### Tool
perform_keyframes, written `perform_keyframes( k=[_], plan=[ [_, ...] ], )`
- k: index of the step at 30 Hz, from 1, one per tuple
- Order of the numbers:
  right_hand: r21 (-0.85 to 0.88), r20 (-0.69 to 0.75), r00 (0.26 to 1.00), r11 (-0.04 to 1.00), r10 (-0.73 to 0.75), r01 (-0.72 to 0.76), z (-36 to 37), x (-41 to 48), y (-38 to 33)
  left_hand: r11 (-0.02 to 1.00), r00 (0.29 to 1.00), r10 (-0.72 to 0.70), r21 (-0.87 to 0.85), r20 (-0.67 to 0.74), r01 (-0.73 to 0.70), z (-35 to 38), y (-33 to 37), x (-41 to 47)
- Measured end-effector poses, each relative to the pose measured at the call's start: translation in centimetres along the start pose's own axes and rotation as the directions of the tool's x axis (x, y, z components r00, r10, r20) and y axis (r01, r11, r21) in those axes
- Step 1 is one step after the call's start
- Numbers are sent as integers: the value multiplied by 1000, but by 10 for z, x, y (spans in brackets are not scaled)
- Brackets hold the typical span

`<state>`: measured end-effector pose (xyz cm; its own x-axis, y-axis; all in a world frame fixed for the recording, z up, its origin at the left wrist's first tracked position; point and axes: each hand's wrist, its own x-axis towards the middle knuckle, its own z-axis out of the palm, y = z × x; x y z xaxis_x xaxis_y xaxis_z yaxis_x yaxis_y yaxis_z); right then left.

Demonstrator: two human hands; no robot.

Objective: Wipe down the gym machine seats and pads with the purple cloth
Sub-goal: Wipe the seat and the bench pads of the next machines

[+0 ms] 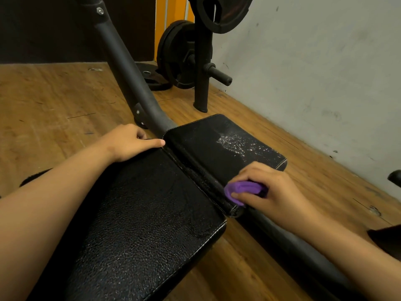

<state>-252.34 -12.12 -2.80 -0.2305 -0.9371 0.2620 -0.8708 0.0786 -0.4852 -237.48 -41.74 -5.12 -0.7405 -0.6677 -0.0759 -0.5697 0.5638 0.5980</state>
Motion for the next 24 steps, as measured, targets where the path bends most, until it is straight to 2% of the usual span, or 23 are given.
perform_keyframes(
  k=[2,7,9,11,13,15,19,24],
  plan=[
    [-50,-15,1000,999,1,-2,-12,-1,14,1000,1000,4,9,-3,-4,0,0,0],
    [-131,-176,970,972,170,-194,-24,5,40,1000,1000,21,-13,-16,-21,0,0,0],
    [-107,-202,967,978,156,-180,-15,-1,30,999,1000,15,-28,1,-15,-2,1,0],
    [-47,-164,983,994,86,-94,-3,-11,13,1000,999,29,-2,-14,-29,-3,2,-2],
    [-15,-79,996,999,30,-31,7,-20,1,983,988,113,154,-103,-97,-4,6,-9],
    [39,-64,998,999,25,-22,6,-19,2,927,933,299,294,-201,-234,-2,24,-20],
    [19,-136,987,997,81,-80,-4,-3,21,858,848,496,254,-184,-447,30,82,-49],
    [-66,-196,953,967,230,-247,-27,13,58,838,843,526,240,-116,-490,76,89,-63]
  ],
)
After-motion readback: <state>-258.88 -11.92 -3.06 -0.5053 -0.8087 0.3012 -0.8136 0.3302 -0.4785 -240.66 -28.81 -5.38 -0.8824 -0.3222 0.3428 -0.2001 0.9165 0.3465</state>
